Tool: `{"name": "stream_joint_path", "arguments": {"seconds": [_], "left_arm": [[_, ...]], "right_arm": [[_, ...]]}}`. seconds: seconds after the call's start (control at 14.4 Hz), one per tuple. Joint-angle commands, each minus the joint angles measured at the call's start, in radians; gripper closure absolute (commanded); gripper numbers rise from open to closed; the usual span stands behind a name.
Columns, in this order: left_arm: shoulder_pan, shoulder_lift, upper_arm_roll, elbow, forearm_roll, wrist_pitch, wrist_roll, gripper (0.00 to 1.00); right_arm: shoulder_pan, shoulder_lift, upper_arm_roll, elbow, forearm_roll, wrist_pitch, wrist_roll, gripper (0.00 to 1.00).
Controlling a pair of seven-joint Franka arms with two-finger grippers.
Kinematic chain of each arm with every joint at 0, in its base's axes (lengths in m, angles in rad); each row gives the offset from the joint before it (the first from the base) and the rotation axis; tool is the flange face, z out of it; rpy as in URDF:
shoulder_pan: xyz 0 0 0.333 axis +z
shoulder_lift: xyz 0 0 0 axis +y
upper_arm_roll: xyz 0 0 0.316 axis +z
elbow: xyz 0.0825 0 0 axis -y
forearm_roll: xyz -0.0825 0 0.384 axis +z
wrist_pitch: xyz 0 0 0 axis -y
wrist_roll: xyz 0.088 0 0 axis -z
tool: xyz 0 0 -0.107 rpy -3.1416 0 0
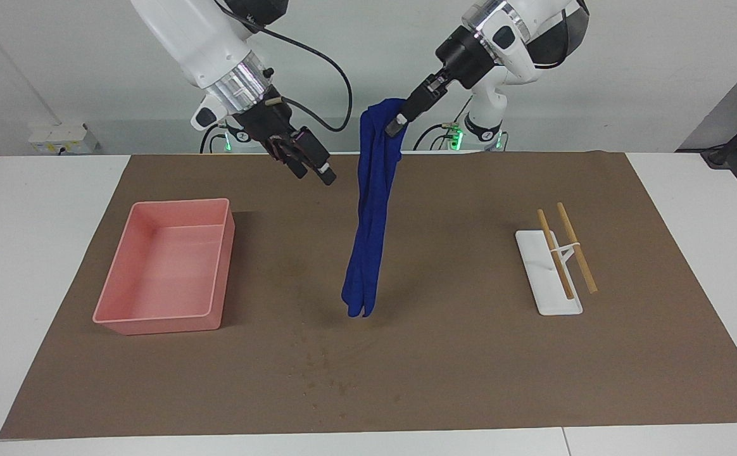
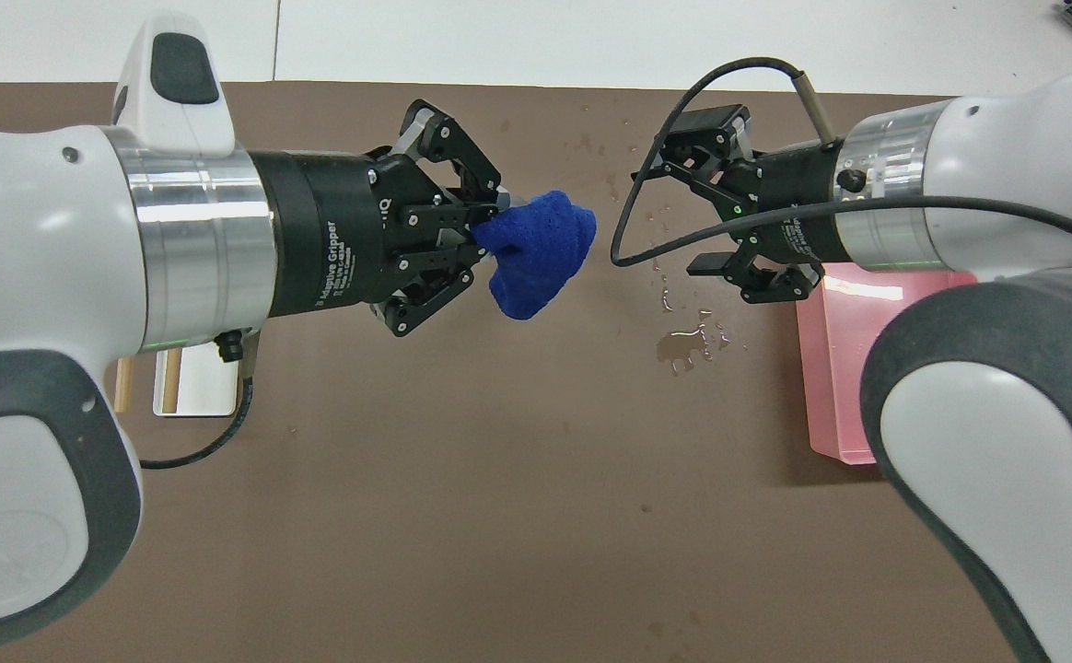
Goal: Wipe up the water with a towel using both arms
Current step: 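Carry the cloth toward the right gripper while the right gripper reaches it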
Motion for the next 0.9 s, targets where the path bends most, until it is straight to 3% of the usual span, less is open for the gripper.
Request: {"name": "stream_joint_path", "arguments": {"seconds": [0.0, 0.35, 0.63, 0.84], "left_arm": [[-0.001, -0.068, 0.009, -0.064, -0.07, 0.014, 0.15, 1.0], [-0.001, -0.076, 0.009, -0.067, -0.101, 0.014, 0.242, 1.0], [-0.004, -0.082, 0.009, -0.071, -0.102, 0.041, 0.247, 1.0], [-0.049, -0.116, 0.009, -0.155, -0.104, 0.2, 0.245, 1.0]], "right_arm": [[-0.007, 0.039, 0.001, 0.037, 0.102, 0.011, 0.096, 0.01], [-0.007, 0.1, 0.002, 0.037, 0.236, 0.006, 0.196, 0.01], [0.01, 0.12, 0.002, -0.011, 0.316, -0.067, 0.25, 0.01], [0.015, 0.117, 0.002, -0.055, 0.316, -0.113, 0.301, 0.01]]}}
